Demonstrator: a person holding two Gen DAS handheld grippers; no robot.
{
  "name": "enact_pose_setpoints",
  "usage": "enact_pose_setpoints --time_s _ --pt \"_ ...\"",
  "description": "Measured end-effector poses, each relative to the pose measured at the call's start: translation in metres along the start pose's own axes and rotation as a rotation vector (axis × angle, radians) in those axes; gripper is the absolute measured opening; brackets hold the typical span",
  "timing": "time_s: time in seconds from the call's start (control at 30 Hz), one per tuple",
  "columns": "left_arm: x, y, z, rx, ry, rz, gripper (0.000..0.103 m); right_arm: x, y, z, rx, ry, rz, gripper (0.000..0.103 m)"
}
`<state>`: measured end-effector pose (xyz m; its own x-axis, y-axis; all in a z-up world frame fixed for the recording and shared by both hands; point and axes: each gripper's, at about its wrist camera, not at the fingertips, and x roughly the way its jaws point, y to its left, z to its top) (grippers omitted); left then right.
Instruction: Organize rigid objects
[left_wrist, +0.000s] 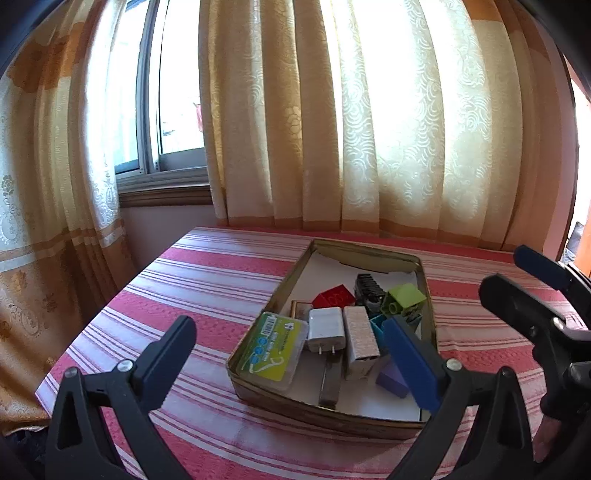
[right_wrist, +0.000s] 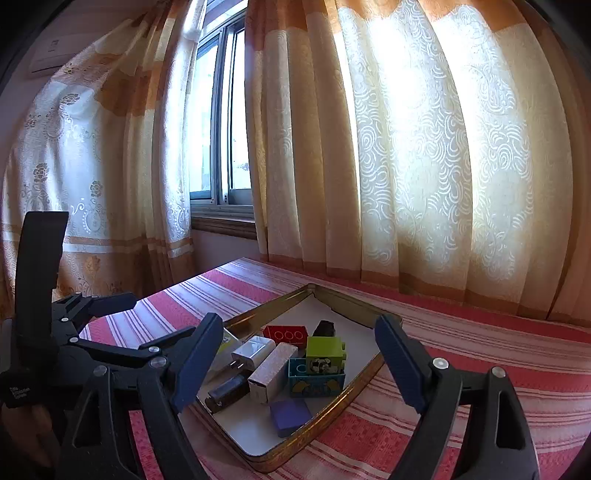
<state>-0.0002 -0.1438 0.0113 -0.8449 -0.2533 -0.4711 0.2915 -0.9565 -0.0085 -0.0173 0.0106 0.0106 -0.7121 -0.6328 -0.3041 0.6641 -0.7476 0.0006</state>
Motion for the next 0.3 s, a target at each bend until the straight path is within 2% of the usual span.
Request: enact_pose_setpoints --time_s 0.3 --pt "0.0004 -0.0053 -0.0033 0.03 -0.006 0.015 0.103 -0.0002 -0.0032 -0.0025 0.007 0.004 -0.001 0.086"
